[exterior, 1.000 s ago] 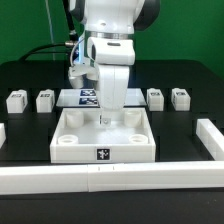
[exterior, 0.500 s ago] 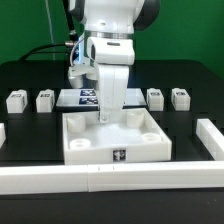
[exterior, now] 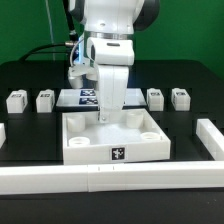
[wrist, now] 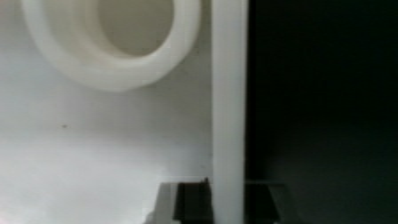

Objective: Assemble square table

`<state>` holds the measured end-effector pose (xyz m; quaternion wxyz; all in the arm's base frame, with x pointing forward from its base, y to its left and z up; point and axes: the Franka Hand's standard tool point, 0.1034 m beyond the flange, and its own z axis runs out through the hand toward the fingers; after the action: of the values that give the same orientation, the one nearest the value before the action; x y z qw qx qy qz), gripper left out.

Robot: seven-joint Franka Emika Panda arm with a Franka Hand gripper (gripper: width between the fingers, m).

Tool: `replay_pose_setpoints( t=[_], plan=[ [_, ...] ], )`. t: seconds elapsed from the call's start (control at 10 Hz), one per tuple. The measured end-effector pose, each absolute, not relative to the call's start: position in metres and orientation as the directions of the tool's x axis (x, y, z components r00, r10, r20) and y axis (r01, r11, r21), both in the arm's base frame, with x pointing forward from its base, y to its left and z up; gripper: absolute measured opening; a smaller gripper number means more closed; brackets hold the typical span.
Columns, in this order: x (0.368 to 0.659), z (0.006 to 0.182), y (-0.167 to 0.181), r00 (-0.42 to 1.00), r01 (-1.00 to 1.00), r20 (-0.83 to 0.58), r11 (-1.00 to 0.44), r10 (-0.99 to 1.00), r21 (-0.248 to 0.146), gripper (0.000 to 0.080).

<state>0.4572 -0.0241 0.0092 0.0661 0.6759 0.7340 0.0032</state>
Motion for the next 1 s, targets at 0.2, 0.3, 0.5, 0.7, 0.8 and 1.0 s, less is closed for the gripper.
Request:
replay_pose_setpoints(
  t=[0.2,0.3,0.5,0.7,0.8,1.0],
  plan=[
    [0.463,0.009,-0.011,-0.071,0.991,-0.087,0.08,0.994,0.104,0.0057],
    [0.473,0.009,0.002,-0.065,0.99,-0.083,0.075,0.994,0.117,0.0057],
    [0.491,0.01,0.029,-0.049,0.989,-0.072,0.059,0.996,0.138,0.0057],
    [0.494,0.008,0.049,0.009,0.994,-0.073,-0.001,0.997,0.111,0.0057],
    [0.494,0.006,0.055,0.009,0.995,-0.079,-0.001,0.997,0.096,0.0057],
    [0.495,0.004,0.064,0.017,0.997,-0.083,-0.01,0.996,0.08,0.0056]
  ],
)
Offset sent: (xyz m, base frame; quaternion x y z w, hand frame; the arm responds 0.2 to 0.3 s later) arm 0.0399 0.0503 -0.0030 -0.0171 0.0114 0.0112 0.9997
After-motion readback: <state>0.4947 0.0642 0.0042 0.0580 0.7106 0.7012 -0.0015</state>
